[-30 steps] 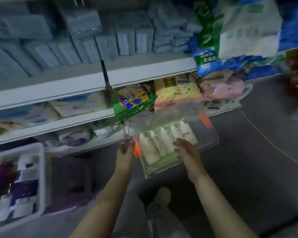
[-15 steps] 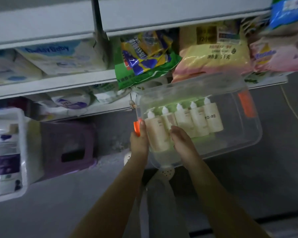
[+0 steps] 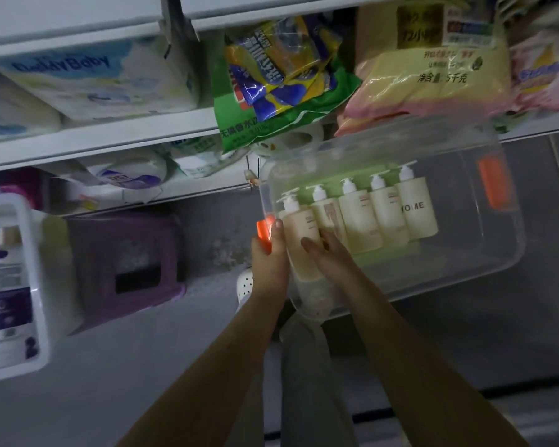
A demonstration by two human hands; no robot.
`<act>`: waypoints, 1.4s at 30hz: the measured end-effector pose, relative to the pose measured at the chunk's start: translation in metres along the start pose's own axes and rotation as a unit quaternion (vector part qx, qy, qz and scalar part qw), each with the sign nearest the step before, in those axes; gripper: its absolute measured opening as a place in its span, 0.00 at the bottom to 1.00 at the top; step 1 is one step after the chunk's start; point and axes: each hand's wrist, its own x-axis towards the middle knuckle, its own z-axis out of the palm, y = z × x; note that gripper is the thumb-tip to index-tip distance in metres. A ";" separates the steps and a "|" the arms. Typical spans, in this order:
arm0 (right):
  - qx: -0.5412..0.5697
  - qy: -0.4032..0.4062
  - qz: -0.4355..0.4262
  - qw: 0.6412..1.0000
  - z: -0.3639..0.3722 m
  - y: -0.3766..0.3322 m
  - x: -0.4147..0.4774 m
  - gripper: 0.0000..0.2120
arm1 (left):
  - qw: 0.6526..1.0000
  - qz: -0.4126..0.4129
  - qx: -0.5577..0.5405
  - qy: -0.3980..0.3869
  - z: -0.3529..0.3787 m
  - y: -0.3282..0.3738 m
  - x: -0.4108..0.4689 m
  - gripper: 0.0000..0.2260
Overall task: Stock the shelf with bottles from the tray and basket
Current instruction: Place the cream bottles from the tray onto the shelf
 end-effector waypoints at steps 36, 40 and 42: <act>0.278 -0.053 -0.143 0.948 -0.077 0.005 -0.179 0.31 | 0.984 0.169 0.015 -0.061 -0.038 0.032 -0.165 0.16; 0.282 -0.098 -0.182 0.937 -0.074 -0.004 -0.240 0.24 | 0.975 0.191 -0.007 -0.113 -0.038 0.026 -0.248 0.19; 0.274 -0.122 -0.198 0.933 -0.067 -0.014 -0.265 0.20 | 0.970 0.213 -0.023 -0.115 -0.043 0.027 -0.273 0.20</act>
